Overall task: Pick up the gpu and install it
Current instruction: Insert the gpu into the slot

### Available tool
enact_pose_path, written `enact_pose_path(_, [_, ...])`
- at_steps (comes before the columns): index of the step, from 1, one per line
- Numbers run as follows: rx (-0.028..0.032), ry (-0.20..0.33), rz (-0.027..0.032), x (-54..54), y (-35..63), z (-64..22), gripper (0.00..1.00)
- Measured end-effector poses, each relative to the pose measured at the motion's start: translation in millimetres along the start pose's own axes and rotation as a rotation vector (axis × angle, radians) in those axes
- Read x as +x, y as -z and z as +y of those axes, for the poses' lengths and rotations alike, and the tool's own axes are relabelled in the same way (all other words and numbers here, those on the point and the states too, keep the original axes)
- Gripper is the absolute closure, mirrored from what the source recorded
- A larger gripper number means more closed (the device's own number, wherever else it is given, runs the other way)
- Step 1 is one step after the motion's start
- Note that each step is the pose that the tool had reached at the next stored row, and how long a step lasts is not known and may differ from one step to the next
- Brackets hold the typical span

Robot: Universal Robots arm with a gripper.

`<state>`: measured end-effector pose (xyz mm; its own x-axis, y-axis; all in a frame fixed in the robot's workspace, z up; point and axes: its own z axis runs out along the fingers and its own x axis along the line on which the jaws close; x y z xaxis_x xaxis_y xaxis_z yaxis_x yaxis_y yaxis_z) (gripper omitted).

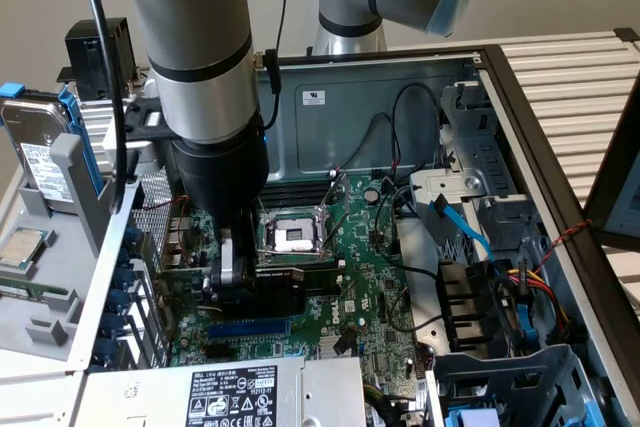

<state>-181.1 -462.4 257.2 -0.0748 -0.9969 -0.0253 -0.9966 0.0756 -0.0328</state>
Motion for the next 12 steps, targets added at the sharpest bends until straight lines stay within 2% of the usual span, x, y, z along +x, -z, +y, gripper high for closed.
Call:
enact_pose_path(3, [-0.0099, 0.0, 0.0017, 0.1, -0.4, -0.1, 0.73])
enact_pose_path(8, [-0.0315, -0.001, 0.0052, 0.9, -1.1, 0.0, 0.73])
enact_pose_path(9, [-0.0347, -0.001, 0.0057, 1.0, -1.2, 0.0, 0.73])
enact_pose_path(12, [-0.0379, -0.001, 0.006, 1.8, -1.3, -1.1, 0.73])
